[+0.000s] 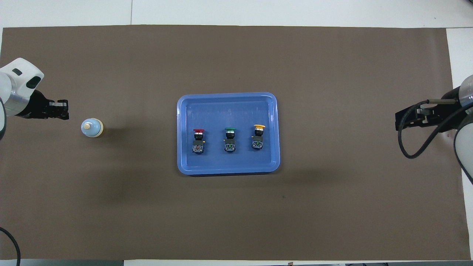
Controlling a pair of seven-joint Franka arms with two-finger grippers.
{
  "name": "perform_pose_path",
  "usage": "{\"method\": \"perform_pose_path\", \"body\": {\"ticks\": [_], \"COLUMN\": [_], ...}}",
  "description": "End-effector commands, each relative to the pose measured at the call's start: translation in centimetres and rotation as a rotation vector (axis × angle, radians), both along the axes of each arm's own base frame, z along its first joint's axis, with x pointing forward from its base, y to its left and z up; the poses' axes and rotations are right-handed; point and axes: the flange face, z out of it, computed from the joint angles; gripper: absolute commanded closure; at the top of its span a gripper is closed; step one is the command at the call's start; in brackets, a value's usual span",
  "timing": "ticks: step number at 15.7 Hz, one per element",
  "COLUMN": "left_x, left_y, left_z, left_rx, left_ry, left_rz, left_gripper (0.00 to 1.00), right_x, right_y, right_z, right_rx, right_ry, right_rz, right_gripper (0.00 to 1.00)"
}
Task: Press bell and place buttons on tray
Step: 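Move the left gripper over the bell and press down again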
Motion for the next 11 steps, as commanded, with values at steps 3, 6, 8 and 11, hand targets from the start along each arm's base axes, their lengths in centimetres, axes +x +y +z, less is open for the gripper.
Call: {"method": "perform_pose_path", "body": {"ticks": [3,6,8,11], "left_x": [-1.5,-2.1,-2.1,-2.4], "left_y": [-0.9,-0.8,-1.0,-1.6], "left_z": [-4.0,-5.5,-6.3,-8.0], "left_rx": [0.009,0.01,0.01,0.011], "left_ry": [-0.019,-0.016,-0.019,-0.019], "left_rz": [-0.034,-0.035,-0.037,-0.047], "left_gripper": [1.0,1.0,1.0,1.0], "right_x": [-0.6,-0.6,-0.6,-0.6], "right_y": [-0.3,-0.3,-0.3,-0.3], "right_z": [0.4,0.3,0.4,0.3], "right_rx": [0.001,0.001,0.001,0.001], "right_ry": [0.001,0.002,0.001,0.0], "right_rz": [0.018,0.018,0.018,0.017], "right_gripper": [0.0,0.0,0.0,0.0]}}
